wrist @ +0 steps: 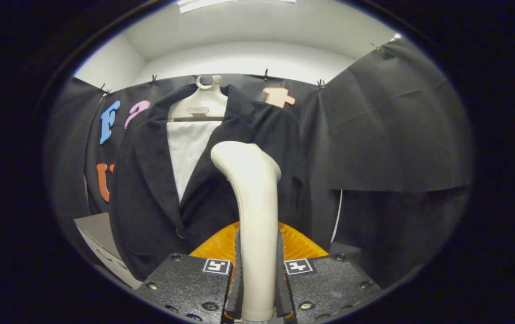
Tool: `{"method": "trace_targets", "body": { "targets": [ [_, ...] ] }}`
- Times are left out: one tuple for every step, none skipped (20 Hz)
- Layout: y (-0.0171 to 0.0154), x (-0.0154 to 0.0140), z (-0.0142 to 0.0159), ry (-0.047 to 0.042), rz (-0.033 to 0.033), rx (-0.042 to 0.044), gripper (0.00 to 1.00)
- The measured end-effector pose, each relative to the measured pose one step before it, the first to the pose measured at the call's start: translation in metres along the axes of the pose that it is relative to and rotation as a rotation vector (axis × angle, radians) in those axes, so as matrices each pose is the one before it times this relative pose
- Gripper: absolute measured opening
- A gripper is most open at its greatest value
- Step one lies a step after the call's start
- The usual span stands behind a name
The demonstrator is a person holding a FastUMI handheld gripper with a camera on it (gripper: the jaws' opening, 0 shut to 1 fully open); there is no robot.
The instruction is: Iron the clothes twice with a garment steamer, once on the left side and once on the right side.
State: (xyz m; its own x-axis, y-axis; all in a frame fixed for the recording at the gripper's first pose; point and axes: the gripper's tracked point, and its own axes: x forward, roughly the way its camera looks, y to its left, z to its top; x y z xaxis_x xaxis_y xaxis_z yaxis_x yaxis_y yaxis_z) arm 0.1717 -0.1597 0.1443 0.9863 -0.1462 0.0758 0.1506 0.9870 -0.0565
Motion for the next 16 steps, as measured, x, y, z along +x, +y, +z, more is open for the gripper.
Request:
{"method": "trace_targets", "body": {
  "targets": [
    [0.00103,-0.00287,-0.00796,0.01275,-0.00382,0.00004,0.31],
    [0.00029,-0.00212,-0.00842,0.00985,-0.00358,-0.00012,0.31],
    [0.00034,-0.00140,-0.00843,0.01259,-0.00272,-0.00392,0.31],
    [-0.00016,-0.00208,-0.00770,0.01252,-0.00770,0.00009,0.31],
    [-0.00123,-0.00194,-0.00864,0.01127,-0.01165,0.00161,0.31],
    [-0.00128,-0.00138,-0.00714,0.00961,-0.01136,0.00194,0.31],
    [0.00086,-0.00126,-0.00763,0.01008,-0.00693,0.00225,0.31],
    [0.00014,-0.00237,-0.00815,0.01235,-0.00399,0.00314,0.31],
    [0.00039,-0.00102,-0.00862,0.01251,-0.00201,0.00028,0.31],
    [0.00039,-0.00187,-0.00792,0.01197,-0.00242,-0.00268,0.31],
    [0.00048,-0.00012,-0.00721,0.01026,-0.00355,-0.00380,0.31],
    [0.00012,-0.00164,-0.00535,0.00685,-0.00526,-0.00135,0.31],
    [0.00123,-0.00032,-0.00621,0.00881,-0.00134,-0.00561,0.31],
    [0.00154,-0.00081,-0.00510,0.00720,0.00096,-0.00054,0.31],
    [0.00041,-0.00138,-0.00652,0.00973,-0.00156,-0.00460,0.31],
    [0.00063,-0.00131,-0.00573,0.00791,-0.00408,-0.00203,0.31]
  ]
}}
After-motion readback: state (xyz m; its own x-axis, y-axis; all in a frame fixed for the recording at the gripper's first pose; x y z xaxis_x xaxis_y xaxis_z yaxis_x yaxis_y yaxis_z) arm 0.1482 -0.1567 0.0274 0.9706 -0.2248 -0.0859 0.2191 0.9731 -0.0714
